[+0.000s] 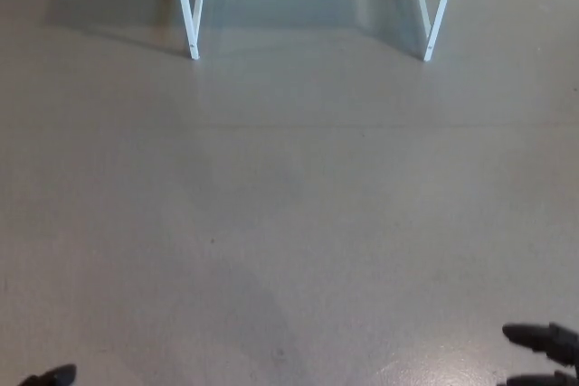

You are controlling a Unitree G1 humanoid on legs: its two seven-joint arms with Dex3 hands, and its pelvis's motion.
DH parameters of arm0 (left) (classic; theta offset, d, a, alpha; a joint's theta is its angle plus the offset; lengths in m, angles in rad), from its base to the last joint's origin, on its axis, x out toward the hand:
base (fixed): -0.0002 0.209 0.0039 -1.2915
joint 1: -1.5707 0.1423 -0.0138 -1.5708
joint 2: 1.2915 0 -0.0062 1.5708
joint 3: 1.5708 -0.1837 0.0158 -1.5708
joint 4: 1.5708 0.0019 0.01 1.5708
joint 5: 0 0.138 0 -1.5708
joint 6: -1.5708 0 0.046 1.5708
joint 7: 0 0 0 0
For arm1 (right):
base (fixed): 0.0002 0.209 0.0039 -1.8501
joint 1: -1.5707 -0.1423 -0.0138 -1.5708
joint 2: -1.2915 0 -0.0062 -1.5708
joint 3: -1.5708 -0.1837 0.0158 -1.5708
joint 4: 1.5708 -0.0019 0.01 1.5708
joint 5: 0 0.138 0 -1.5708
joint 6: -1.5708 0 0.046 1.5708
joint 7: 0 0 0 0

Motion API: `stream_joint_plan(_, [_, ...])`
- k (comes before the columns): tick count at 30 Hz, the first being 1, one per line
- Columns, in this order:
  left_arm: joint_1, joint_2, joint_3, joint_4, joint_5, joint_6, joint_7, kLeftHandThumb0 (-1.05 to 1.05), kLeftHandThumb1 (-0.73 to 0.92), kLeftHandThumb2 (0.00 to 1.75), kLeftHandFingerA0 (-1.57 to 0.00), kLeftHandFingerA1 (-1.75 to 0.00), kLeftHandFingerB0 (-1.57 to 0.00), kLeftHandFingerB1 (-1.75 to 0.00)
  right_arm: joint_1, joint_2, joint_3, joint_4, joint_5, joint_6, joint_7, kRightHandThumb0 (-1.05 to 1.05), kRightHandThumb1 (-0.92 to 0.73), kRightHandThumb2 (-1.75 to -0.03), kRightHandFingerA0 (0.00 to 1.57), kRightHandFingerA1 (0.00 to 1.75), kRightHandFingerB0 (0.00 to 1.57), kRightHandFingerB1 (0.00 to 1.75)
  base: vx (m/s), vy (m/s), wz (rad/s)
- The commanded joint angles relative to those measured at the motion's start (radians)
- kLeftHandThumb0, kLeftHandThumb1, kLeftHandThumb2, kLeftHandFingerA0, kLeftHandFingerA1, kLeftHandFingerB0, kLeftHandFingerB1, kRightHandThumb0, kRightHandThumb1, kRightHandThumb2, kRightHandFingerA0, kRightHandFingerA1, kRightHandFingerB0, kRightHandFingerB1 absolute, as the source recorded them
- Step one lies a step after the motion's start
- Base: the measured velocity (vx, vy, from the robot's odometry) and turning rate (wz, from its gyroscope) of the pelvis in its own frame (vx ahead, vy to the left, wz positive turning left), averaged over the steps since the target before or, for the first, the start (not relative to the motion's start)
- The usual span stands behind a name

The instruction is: The robot walks towards a desk on which an eraser is kept on the left hand side and a container is kept on the right hand side. The robot picks up the eraser using its left hand and places it in the container.

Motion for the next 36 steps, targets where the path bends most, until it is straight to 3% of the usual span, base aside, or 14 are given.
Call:
stream_joint_plan(1, [0.057, -0.002, 0.038, -0.061, -0.090, -0.071, -0.089, -0.44, 0.50, 0.74, -0.16, -0.61, -0.18, -0.45, 0.052, -0.007, -0.025, -0.084, 0.083, 0.020, 0.063, -0.20, -0.50, -0.55, 0.61, 0.60, 0.42, 0.52, 0.00, 0.000, 0.00])
stream_joint_plan(14, [0.264, -0.072, -0.018, -0.185, -0.095, -0.104, -0.146, -0.42, 0.49, 0.72, -0.15, -0.59, -0.17, -0.42, 0.191, -0.018, -0.017, -0.057, 0.076, -0.035, 0.088, -0.19, -0.50, -0.55, 0.61, 0.60, 0.41, 0.53, 0.00, 0.000, 0.00])
stream_joint_plan(15, [0.264, -0.069, -0.022, -0.173, -0.081, -0.112, -0.133, -0.42, 0.49, 0.72, -0.16, -0.59, -0.18, -0.43, 0.193, -0.015, -0.016, -0.056, 0.077, -0.033, 0.088, -0.19, -0.50, -0.54, 0.62, 0.60, 0.42, 0.53, 0.00, 0.000, 0.00])
stream_joint_plan(16, [0.263, -0.065, -0.023, -0.157, -0.074, -0.121, -0.127, -0.38, 0.56, 0.57, -0.21, -0.60, -0.23, -0.35, 0.199, -0.015, -0.015, -0.058, 0.074, -0.034, 0.086, -0.19, -0.51, -0.54, 0.63, 0.60, 0.42, 0.52, 0.00, 0.000, 0.00])
stream_joint_plan(18, [0.259, -0.060, -0.036, -0.129, -0.010, -0.136, -0.051, -0.44, 0.52, 0.57, -0.28, -0.60, -0.29, -0.36, 0.212, -0.018, -0.008, -0.069, 0.060, -0.041, 0.081, -0.20, -0.50, -0.55, 0.63, 0.60, 0.42, 0.53, 0.00, 0.000, 0.00])
stream_joint_plan(36, [0.252, -0.015, -0.040, 0.036, 0.013, -0.248, -0.038, -0.39, 0.55, 0.57, -0.31, -0.61, -0.30, -0.37, 0.223, -0.039, 0.019, -0.028, 0.043, -0.073, 0.078, -0.19, -0.50, -0.54, 0.65, 0.60, 0.43, 0.53, 0.02, 0.053, -0.01])
